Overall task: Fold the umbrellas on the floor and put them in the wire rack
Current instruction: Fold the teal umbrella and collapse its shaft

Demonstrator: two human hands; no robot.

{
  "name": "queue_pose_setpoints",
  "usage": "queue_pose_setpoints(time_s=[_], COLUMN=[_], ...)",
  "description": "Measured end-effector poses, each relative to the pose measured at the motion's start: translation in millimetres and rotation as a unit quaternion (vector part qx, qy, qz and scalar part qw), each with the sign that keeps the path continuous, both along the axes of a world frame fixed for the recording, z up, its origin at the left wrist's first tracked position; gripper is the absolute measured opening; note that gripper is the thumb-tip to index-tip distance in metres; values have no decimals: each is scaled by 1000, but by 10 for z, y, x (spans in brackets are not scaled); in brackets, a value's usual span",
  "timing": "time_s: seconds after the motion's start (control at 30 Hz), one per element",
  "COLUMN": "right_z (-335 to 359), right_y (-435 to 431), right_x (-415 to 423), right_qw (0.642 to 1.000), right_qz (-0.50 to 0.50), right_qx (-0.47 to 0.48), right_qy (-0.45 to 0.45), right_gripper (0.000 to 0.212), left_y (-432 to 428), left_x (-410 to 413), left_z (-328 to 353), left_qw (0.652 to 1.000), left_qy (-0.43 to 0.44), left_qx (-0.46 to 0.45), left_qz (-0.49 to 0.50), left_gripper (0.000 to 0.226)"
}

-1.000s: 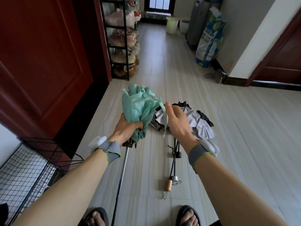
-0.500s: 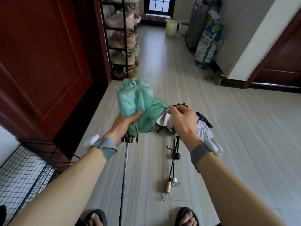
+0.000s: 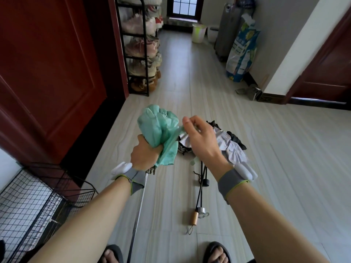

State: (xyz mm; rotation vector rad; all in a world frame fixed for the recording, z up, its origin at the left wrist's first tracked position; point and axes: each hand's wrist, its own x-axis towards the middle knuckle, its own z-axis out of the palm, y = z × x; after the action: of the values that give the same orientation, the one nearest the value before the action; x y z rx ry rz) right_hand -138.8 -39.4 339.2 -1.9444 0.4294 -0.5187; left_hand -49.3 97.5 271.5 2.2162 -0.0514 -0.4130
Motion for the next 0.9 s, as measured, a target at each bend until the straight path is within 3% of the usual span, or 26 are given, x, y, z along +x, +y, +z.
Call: queue_pose_setpoints(time_s=[0.17,0.27,0.5,0.7,0.83,0.9], right_z=[-45,105,341,259,45,-33], right_y=[-111,20,129,97,-53,-136], right_x=[-77,-60,-59,-12,24,23], right_qw=[989,977,924,910,852,826], right_qz=[-43,3,18,1,-89,-115], right_qx=[138,213,370,413,515,551], right_qy=[16,-27,-99,-50,-11,-11], right_gripper=[39,39,41,40,39,39], left_y=[-3,-34,-70,64,68,51], left_x=[30,6,118,127,69,54], left_z=[2,-29,-33,-79,-46,-60], left_qw=[991,989,995,994,993,988], left_qy=[-73,-112,-47,-73,-111,-147], left_qx=[103,92,50,56,16,42], left_qz=[32,9,79,51,35,26], left_gripper=[61,60,53,52,56,60])
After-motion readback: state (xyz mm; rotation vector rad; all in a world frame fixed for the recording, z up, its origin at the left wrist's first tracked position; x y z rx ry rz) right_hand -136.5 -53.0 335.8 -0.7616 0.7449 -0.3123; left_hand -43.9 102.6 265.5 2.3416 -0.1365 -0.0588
